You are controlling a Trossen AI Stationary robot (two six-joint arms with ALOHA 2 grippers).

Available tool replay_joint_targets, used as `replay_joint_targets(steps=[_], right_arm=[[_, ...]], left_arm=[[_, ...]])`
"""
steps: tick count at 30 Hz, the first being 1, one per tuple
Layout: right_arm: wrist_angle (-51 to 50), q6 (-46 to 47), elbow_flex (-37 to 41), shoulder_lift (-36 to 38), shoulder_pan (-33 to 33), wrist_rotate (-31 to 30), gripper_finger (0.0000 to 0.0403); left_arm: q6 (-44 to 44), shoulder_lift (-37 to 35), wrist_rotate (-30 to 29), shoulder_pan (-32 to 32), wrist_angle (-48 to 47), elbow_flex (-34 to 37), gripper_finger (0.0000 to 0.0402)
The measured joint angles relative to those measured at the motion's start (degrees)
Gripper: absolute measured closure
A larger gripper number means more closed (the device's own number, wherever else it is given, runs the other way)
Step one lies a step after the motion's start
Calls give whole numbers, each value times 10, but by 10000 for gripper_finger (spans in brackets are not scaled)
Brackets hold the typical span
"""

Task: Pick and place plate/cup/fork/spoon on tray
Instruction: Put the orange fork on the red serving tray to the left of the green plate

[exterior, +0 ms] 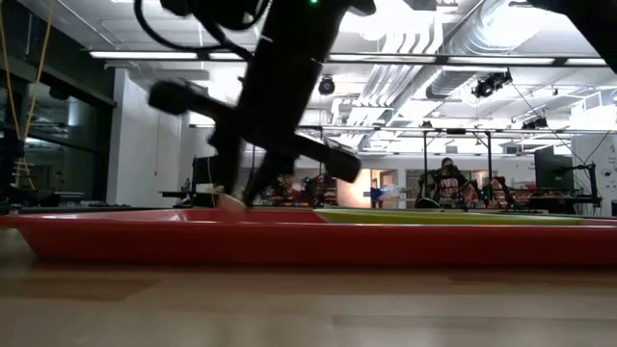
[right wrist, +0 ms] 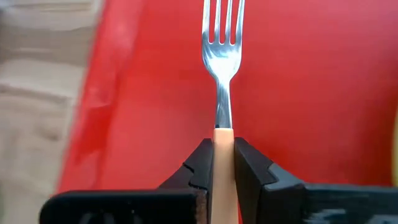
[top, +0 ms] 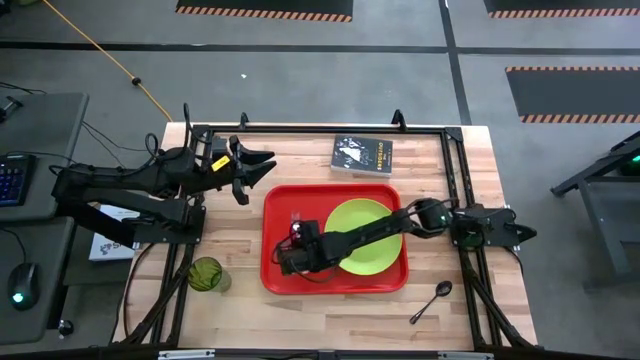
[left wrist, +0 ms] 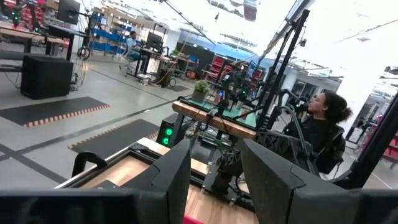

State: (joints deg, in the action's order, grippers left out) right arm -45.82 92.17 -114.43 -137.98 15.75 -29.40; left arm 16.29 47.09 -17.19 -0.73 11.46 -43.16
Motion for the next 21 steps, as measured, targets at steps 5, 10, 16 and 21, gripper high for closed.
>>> replay_joint_targets(steps=[5, 10, 16, 21], right_arm=[[-51, 50, 0, -1, 0, -26, 380], [-40, 53, 0, -2, 0, -24, 380], [-51, 50, 0, -10, 0, -14, 380], [-66, 55, 0, -12, 0, -8, 380]], left_arm=[[0, 0, 0, 0, 0, 0, 270], [0, 0, 0, 0, 0, 0, 270], [0, 0, 0, 0, 0, 0, 270], [0, 0, 0, 0, 0, 0, 270]])
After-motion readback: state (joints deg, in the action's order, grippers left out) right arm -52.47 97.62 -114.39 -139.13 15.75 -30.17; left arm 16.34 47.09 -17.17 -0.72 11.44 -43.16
